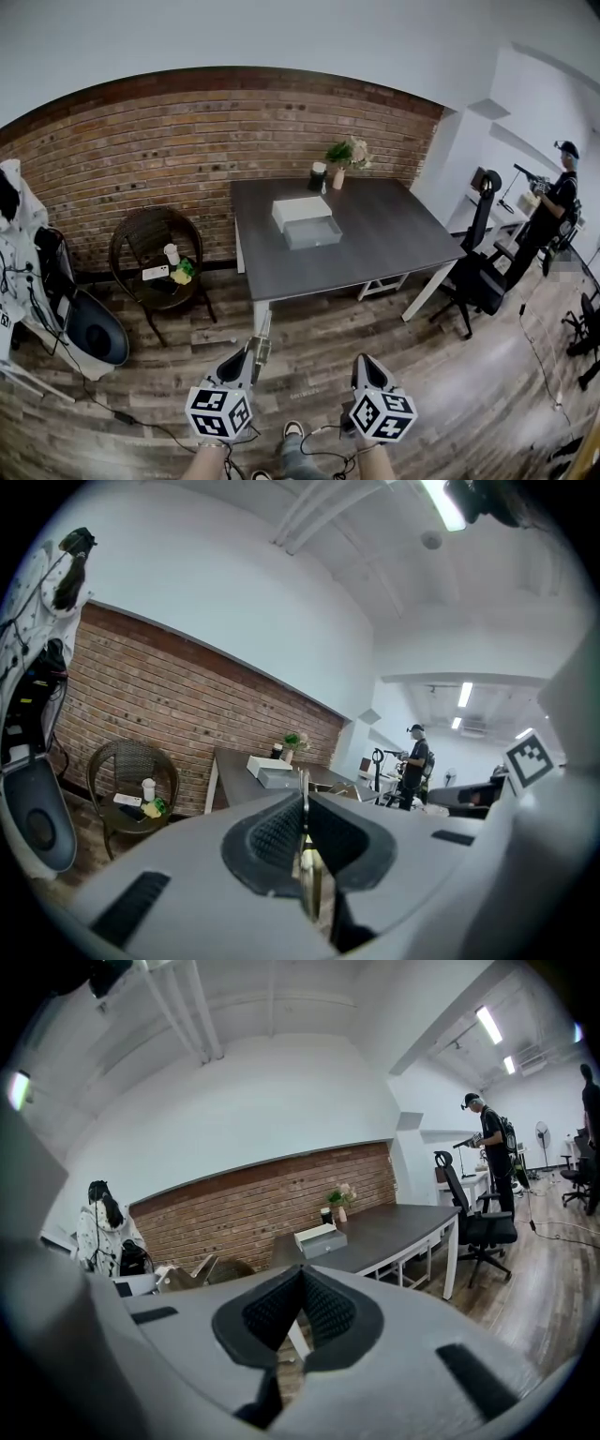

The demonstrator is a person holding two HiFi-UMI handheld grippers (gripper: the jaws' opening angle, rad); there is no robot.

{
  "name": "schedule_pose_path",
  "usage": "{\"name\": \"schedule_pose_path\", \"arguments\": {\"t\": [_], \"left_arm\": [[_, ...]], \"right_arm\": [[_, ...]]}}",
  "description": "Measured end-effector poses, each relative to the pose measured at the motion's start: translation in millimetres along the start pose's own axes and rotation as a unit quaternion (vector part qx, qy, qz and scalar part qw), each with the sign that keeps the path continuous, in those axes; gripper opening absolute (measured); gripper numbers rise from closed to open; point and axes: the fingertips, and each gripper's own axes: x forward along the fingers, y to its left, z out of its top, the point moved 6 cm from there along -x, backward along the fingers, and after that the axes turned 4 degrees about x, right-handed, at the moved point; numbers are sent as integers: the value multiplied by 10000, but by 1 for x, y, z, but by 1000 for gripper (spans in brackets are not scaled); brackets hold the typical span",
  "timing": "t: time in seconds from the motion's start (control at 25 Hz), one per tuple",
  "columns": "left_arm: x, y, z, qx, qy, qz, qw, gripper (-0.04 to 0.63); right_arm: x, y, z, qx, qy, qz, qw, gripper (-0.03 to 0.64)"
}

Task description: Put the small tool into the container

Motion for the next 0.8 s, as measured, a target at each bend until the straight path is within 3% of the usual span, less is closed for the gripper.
{"name": "schedule_pose_path", "arguments": {"t": [0.8], "left_arm": [[178, 5, 45, 122, -37, 389, 9992, 14]], "right_arm": [[172, -86, 83, 61, 93, 328, 9994, 0]]}}
